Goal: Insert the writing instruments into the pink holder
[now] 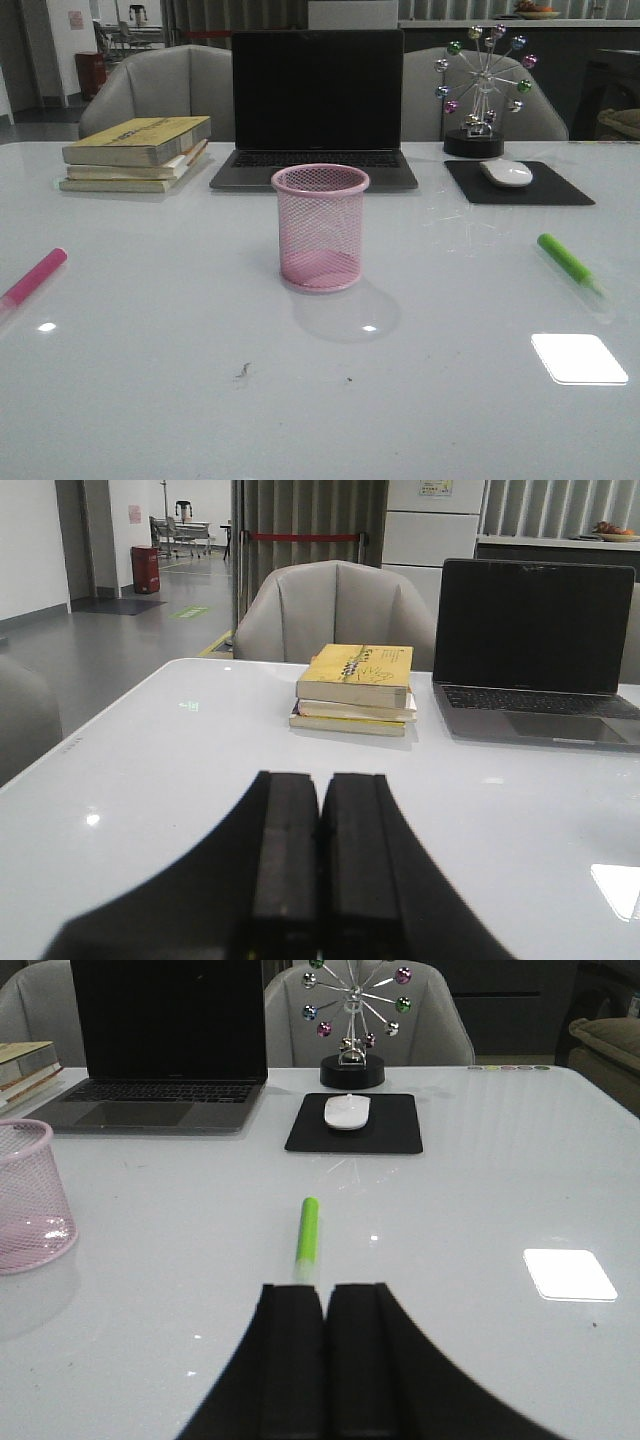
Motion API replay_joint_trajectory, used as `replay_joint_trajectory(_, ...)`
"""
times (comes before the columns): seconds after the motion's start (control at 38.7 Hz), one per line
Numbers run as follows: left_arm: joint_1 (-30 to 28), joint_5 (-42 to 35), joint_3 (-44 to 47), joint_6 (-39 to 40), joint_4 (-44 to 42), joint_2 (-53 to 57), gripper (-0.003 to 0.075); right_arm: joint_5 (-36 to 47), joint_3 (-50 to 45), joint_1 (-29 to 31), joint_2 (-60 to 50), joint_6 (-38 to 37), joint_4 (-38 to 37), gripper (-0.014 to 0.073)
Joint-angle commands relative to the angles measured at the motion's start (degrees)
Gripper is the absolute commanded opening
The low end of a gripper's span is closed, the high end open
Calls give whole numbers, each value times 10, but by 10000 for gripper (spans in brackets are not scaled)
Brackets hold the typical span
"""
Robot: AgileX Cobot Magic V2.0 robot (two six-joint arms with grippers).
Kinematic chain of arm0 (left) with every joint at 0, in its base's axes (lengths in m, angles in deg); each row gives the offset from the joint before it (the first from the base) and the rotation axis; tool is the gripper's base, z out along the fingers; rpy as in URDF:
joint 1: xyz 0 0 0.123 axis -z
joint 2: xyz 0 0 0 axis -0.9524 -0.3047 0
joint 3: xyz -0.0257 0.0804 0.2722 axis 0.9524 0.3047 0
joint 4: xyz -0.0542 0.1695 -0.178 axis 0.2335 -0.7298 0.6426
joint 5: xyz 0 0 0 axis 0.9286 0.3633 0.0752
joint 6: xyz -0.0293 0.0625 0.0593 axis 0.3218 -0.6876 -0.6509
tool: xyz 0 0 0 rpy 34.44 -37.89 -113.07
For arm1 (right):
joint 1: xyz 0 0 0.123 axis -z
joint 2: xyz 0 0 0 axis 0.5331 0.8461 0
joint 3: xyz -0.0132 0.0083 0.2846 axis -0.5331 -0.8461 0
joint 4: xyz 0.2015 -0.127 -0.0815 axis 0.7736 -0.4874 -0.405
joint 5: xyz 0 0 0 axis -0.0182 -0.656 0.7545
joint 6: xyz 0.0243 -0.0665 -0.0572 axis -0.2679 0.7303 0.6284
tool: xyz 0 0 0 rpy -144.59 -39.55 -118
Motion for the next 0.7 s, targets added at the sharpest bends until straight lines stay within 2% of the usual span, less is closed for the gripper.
replay_joint_trajectory(0.0,0,-49,3,1,2,13,92,56,-1,-1,-12,3,-3,27)
replay_joint_trajectory(0.23,0,-51,3,1,36,13,92,85,-1,-1,-12,3,-3,27)
replay_joint_trajectory(0.41,0,-52,3,1,37,13,92,157,-1,-1,-12,3,-3,27)
replay_joint_trajectory(0.67,0,-120,-14,1,37,13,92,221,3,-1,-12,3,10,27)
